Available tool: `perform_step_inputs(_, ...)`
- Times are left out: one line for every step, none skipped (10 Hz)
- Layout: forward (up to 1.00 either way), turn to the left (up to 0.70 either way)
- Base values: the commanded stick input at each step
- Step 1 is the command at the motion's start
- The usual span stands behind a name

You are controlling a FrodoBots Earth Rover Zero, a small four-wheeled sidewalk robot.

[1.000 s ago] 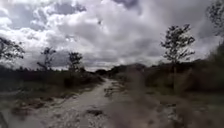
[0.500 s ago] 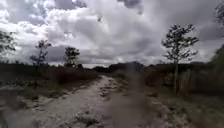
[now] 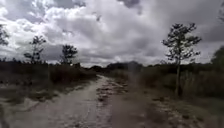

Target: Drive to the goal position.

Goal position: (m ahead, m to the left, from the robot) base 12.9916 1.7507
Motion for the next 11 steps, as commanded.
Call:
perform_step_inputs(0.69, 0.02)
perform_step_inputs(0.69, 0.07)
perform_step_inputs(0.69, 0.14)
perform_step_inputs(0.69, 0.14)
perform_step_inputs(0.69, 0.12)
perform_step_inputs(0.69, 0.01)
perform_step_inputs(0.69, 0.01)
perform_step_inputs(0.69, 0.01)
perform_step_inputs(0.69, 0.01)
perform_step_inputs(0.69, 0.01)
perform_step_inputs(0.69, 0.01)
